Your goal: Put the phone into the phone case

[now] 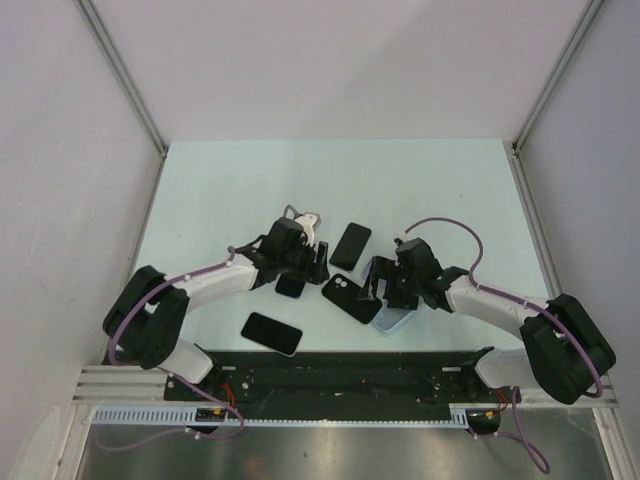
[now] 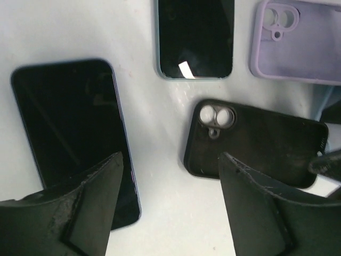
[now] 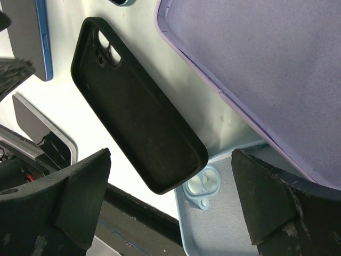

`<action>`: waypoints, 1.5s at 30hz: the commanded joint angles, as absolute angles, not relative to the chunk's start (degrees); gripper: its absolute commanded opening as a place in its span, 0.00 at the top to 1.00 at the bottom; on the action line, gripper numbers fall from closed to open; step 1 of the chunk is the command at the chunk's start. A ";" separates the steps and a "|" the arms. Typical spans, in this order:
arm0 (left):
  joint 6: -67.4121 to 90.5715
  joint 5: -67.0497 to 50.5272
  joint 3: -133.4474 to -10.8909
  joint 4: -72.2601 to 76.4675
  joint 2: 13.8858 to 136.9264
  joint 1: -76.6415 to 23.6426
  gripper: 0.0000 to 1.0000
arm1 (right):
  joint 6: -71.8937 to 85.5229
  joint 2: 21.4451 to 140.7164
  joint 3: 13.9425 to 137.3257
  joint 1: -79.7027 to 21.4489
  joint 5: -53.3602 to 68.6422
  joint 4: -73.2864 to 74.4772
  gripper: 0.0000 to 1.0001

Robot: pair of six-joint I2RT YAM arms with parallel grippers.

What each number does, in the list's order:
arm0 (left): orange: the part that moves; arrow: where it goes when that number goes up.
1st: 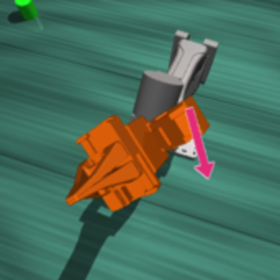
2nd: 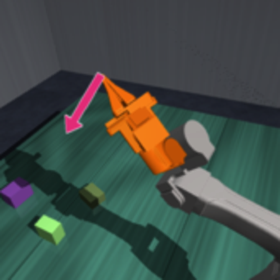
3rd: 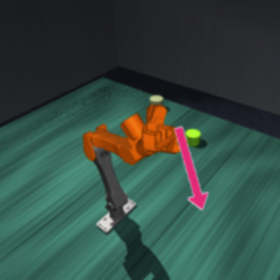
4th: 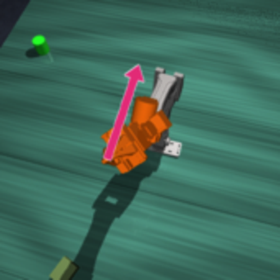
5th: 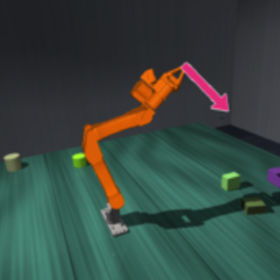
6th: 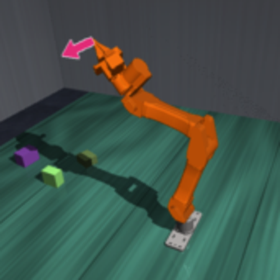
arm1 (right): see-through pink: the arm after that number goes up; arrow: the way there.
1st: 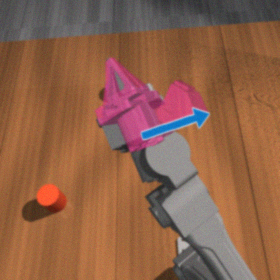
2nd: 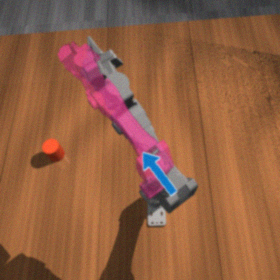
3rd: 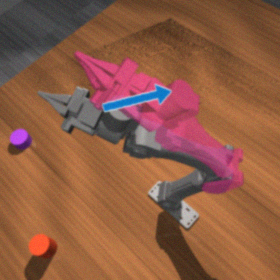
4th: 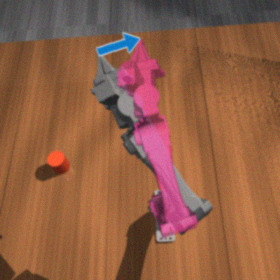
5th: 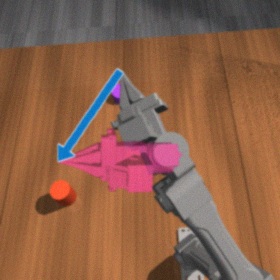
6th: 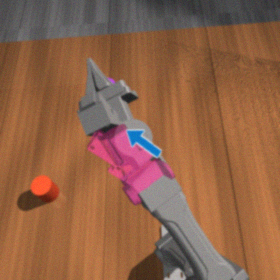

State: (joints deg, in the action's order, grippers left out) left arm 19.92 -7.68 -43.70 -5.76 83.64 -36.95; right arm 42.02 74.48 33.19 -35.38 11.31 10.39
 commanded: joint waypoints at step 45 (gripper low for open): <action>31.72 3.34 -37.54 -7.03 75.41 -41.57 1.00 | 37.97 59.77 34.01 -27.86 14.77 13.80 0.00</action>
